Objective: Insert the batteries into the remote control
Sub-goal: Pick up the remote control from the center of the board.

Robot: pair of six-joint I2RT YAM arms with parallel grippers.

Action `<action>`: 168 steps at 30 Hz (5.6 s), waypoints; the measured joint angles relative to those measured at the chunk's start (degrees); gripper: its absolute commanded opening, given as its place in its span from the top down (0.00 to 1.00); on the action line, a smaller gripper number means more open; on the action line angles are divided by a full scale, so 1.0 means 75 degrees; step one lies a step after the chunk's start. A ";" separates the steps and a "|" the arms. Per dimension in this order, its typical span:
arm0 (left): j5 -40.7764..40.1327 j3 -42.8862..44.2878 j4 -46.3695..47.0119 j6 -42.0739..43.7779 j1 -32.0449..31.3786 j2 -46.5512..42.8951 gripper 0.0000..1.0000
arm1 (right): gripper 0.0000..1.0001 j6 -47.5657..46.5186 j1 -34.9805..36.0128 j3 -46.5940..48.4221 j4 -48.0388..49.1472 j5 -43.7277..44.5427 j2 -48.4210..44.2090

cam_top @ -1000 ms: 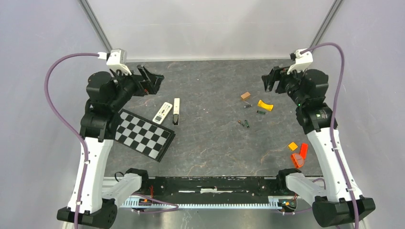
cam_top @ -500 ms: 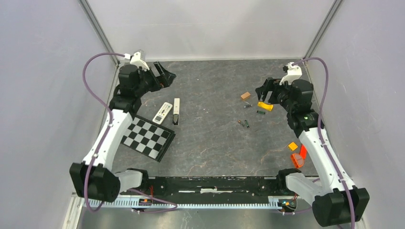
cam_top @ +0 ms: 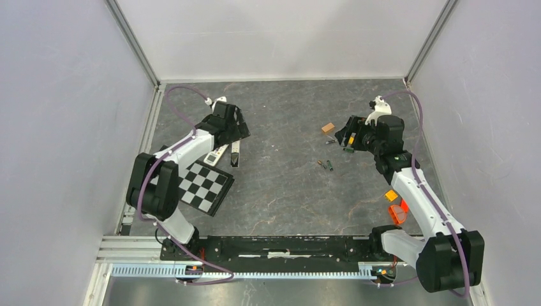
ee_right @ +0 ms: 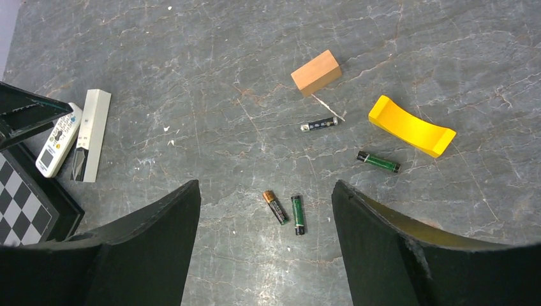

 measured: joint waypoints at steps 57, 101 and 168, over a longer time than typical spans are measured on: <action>0.8941 -0.0536 1.2330 -0.7595 -0.0871 0.0600 0.98 | 0.11 0.3978 0.2060 -0.0548 0.6910 -0.2958 0.0606; 0.4523 -0.1489 0.4028 0.1475 -0.2122 -0.3185 0.05 | 1.00 0.7341 0.2154 -0.0289 0.3360 0.1000 0.0624; 0.7484 0.1343 -0.2288 0.6050 -0.2632 -0.2949 0.98 | 0.16 0.1332 0.0609 -0.1317 0.6365 -0.7545 -0.0796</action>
